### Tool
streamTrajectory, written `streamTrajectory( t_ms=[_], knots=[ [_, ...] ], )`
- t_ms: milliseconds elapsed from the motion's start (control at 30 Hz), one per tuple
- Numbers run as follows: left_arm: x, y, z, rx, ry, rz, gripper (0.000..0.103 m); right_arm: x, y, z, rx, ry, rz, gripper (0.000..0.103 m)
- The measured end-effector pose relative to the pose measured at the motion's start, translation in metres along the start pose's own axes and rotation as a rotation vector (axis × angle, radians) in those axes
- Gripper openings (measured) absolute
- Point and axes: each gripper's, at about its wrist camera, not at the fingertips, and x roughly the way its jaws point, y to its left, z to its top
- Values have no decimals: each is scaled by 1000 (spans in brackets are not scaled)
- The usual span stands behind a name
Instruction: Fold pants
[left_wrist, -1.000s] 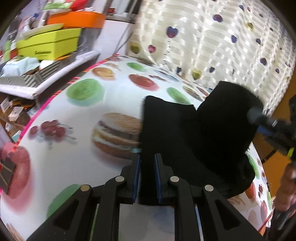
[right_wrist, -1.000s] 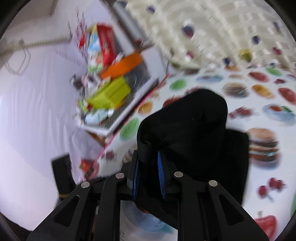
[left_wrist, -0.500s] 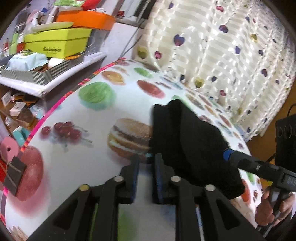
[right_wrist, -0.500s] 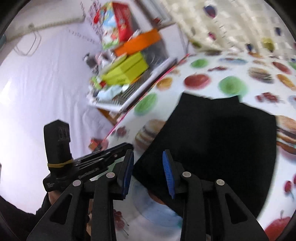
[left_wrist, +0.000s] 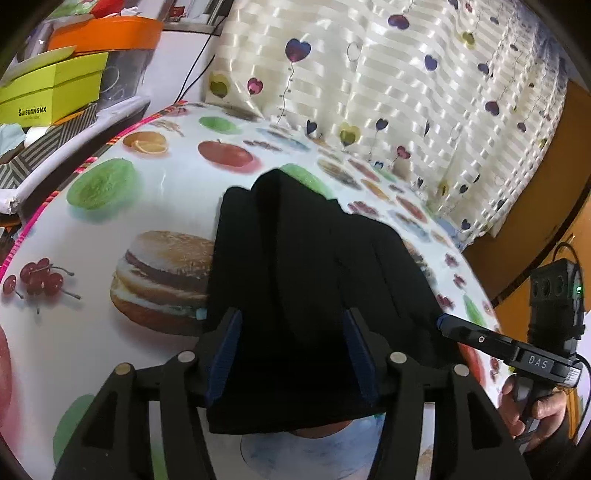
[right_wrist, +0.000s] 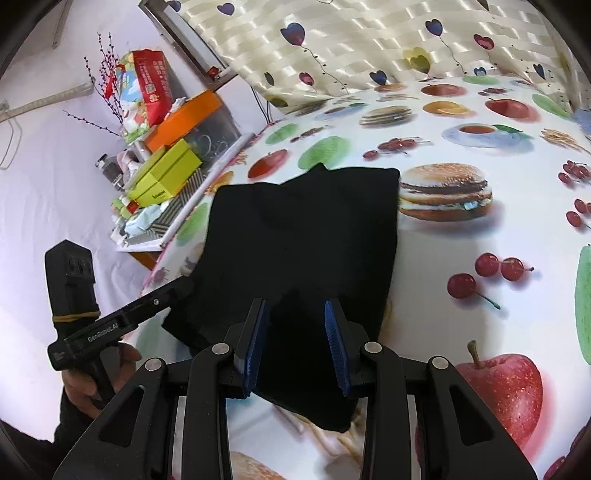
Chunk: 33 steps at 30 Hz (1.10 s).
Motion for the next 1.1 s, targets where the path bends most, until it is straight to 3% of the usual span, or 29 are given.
streamTrajectory(
  t_ms=[67,200,300,667,800,933,1100],
  knots=[
    [1,-6,-2,25,-2,40,57,8,3,-2,-30,20,-33,34],
    [0,-22,-6,127,-18,175,31,13,16,-9,-133,5,-107,34],
    [-5,-21,-6,145,-34,197,11,14,21,-12,-182,-1,-146,34],
    [-16,-6,-14,114,-34,163,10,10,35,-18,-277,31,-211,34],
    [-38,-9,-15,120,-100,190,9,-4,43,-26,-341,-2,-229,36],
    [-53,-24,-15,136,-138,125,9,8,39,-36,-362,34,-239,43],
    [-35,-49,-23,222,-84,79,10,9,43,-36,-372,24,-257,45]
  ],
)
